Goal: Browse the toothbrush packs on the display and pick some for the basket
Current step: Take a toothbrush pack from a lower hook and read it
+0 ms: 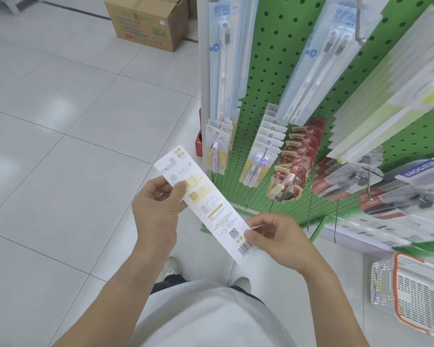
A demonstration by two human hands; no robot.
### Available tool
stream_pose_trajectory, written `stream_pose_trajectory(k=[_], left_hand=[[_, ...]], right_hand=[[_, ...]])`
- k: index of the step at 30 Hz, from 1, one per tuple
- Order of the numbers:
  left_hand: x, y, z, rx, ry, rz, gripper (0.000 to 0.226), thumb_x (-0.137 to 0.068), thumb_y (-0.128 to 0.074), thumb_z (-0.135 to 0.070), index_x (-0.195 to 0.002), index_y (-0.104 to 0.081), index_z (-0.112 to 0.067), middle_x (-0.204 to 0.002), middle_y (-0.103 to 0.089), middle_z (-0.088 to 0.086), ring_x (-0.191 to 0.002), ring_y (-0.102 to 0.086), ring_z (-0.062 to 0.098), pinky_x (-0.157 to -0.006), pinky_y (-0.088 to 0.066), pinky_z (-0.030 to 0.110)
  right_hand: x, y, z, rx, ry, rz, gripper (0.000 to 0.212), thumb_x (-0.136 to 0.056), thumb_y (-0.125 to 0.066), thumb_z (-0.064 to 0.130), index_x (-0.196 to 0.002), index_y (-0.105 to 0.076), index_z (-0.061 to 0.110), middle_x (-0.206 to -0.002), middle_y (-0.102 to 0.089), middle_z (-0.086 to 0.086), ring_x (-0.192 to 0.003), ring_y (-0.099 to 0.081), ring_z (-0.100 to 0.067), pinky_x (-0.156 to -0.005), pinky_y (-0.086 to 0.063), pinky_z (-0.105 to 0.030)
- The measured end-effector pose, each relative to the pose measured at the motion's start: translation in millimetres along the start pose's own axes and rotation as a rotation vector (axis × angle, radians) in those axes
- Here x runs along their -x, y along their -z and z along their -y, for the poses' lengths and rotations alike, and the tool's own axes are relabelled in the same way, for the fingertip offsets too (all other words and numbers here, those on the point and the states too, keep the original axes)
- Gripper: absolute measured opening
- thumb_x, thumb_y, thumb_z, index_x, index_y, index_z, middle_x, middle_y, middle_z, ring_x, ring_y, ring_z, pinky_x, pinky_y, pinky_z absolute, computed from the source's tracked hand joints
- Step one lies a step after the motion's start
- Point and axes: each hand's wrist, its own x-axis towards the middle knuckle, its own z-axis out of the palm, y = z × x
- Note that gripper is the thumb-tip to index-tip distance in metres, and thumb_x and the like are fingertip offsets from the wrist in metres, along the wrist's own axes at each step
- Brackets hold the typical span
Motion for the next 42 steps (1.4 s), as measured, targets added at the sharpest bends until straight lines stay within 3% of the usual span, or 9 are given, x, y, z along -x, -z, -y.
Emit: stream_pose_trajectory(k=[5,8,10,14,21,30,35,39,42], left_hand=[[13,-13,6,-0.157,-0.052,0.125,0.015,-0.088,-0.071,0.005,-0.097,-0.069,-0.006,-0.077,-0.073,-0.005,-0.078,-0.072,0.018,-0.065,-0.061,0.035],[25,-19,11,-0.264,-0.106,0.184,0.016,-0.086,-0.074,0.000,-0.095,-0.072,-0.013,-0.085,-0.076,0.001,-0.080,-0.072,0.026,-0.072,-0.061,0.046],[29,-21,8,-0.311,-0.157,0.190,0.019,-0.084,-0.076,0.000,-0.094,-0.071,-0.016,-0.083,-0.076,-0.002,-0.072,-0.068,0.013,-0.069,-0.060,0.036],[33,-24,2,-0.342,-0.229,0.174,0.024,-0.079,-0.080,-0.001,-0.091,-0.069,-0.019,-0.081,-0.075,-0.004,-0.066,-0.064,0.007,-0.059,-0.050,0.016],[39,-27,1,-0.386,-0.257,0.125,0.025,-0.078,-0.077,0.000,-0.084,-0.061,-0.019,-0.079,-0.073,-0.012,-0.063,-0.064,0.005,-0.056,-0.052,0.020],[45,-33,14,-0.390,-0.226,0.106,0.020,-0.081,-0.076,-0.002,-0.090,-0.063,-0.015,-0.079,-0.072,-0.008,-0.065,-0.067,0.008,-0.054,-0.050,0.017],[51,-43,25,-0.470,-0.079,0.325,0.027,-0.086,-0.078,-0.011,-0.106,-0.062,-0.017,-0.090,-0.073,0.002,-0.070,-0.072,0.017,-0.058,-0.059,0.027],[74,-51,37,-0.530,-0.005,0.463,0.017,-0.088,-0.075,-0.008,-0.101,-0.065,-0.008,-0.083,-0.071,0.012,-0.059,-0.070,0.023,-0.050,-0.056,0.027],[91,-54,46,-0.575,-0.052,0.414,0.010,-0.090,-0.073,-0.008,-0.096,-0.065,-0.008,-0.081,-0.072,0.007,-0.049,-0.064,0.016,-0.044,-0.049,0.022]], right_hand=[[-4,-23,14,-0.145,0.122,-0.188,0.028,-0.089,-0.078,0.020,-0.115,-0.069,0.028,-0.097,-0.076,0.007,-0.075,-0.068,-0.010,-0.068,-0.056,-0.026],[-5,-38,21,-0.265,0.210,-0.258,0.021,-0.092,-0.074,0.014,-0.111,-0.072,0.022,-0.087,-0.077,-0.002,-0.076,-0.072,-0.022,-0.070,-0.059,-0.038],[-3,-42,21,-0.321,0.232,-0.271,0.020,-0.092,-0.073,0.013,-0.110,-0.075,0.023,-0.084,-0.077,-0.008,-0.078,-0.073,-0.032,-0.073,-0.059,-0.044],[0,-36,26,-0.375,0.230,-0.207,0.023,-0.085,-0.074,0.022,-0.108,-0.076,0.024,-0.084,-0.078,-0.007,-0.076,-0.074,-0.023,-0.073,-0.060,-0.039],[2,-33,30,-0.335,0.235,-0.181,0.023,-0.090,-0.073,0.014,-0.107,-0.076,0.027,-0.083,-0.078,-0.006,-0.075,-0.074,-0.019,-0.069,-0.061,-0.035],[18,-22,17,-0.269,0.239,-0.133,0.042,-0.086,-0.077,0.000,-0.119,-0.072,0.026,-0.093,-0.078,-0.003,-0.076,-0.068,-0.024,-0.070,-0.058,-0.047],[31,-5,1,-0.358,0.203,-0.251,0.035,-0.083,-0.080,0.002,-0.114,-0.072,0.017,-0.090,-0.079,-0.002,-0.065,-0.063,-0.013,-0.064,-0.055,-0.029],[40,10,-17,-0.474,0.169,-0.344,0.035,-0.084,-0.080,0.003,-0.115,-0.071,0.015,-0.098,-0.079,-0.006,-0.076,-0.070,-0.028,-0.077,-0.058,-0.045],[53,26,-30,-0.454,0.184,-0.268,0.033,-0.084,-0.080,0.003,-0.113,-0.071,0.015,-0.103,-0.078,-0.005,-0.086,-0.073,-0.027,-0.081,-0.060,-0.041]])
